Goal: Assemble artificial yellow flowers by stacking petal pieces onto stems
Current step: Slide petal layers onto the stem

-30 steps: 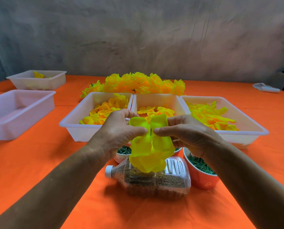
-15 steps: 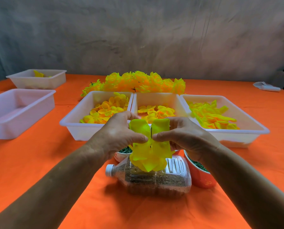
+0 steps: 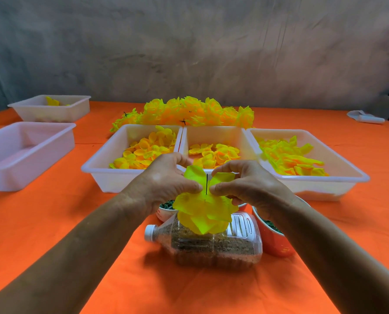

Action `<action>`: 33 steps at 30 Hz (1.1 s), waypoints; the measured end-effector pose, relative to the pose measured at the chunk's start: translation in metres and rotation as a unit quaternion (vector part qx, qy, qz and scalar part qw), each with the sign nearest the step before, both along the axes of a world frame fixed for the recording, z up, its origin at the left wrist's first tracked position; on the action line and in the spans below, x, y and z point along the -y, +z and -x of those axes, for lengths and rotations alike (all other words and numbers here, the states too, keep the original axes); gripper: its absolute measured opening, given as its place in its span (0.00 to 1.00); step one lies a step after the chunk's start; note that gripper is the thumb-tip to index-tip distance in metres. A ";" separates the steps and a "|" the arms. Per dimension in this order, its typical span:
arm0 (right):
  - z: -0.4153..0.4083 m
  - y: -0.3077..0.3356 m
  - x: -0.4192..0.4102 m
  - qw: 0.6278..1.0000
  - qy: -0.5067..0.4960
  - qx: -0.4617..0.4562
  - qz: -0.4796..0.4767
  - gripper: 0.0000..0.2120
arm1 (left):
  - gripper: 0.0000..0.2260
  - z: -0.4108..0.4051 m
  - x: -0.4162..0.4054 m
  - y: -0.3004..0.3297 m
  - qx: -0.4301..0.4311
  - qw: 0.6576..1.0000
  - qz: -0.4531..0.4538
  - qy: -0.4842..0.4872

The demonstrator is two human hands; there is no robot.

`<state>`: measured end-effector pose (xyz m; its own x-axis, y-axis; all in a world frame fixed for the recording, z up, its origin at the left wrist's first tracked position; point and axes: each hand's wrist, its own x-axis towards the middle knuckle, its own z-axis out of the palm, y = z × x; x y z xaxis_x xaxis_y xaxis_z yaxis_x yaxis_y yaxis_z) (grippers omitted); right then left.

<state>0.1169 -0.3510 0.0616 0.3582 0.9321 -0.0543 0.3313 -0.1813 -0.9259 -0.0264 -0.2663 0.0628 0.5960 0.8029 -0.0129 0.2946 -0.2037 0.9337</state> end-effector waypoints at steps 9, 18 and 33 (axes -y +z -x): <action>-0.001 -0.004 -0.001 1.000 0.009 0.009 0.016 0.15 | 0.18 -0.003 -0.004 -0.007 -0.025 1.000 -0.001 0.014; -0.002 -0.002 -0.003 0.999 0.019 0.021 0.021 0.15 | 0.18 -0.002 -0.007 -0.010 -0.026 0.999 0.019 0.005; -0.008 0.006 -0.013 0.998 0.040 0.018 0.051 0.15 | 0.18 -0.002 -0.012 -0.013 -0.032 0.999 0.029 -0.008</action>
<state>0.1244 -0.3382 0.0674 0.2863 0.9482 -0.1379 0.3817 -0.2449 -0.8913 -0.0242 -0.2546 0.0496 0.6055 0.7899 -0.0973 0.3509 -0.1551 0.9235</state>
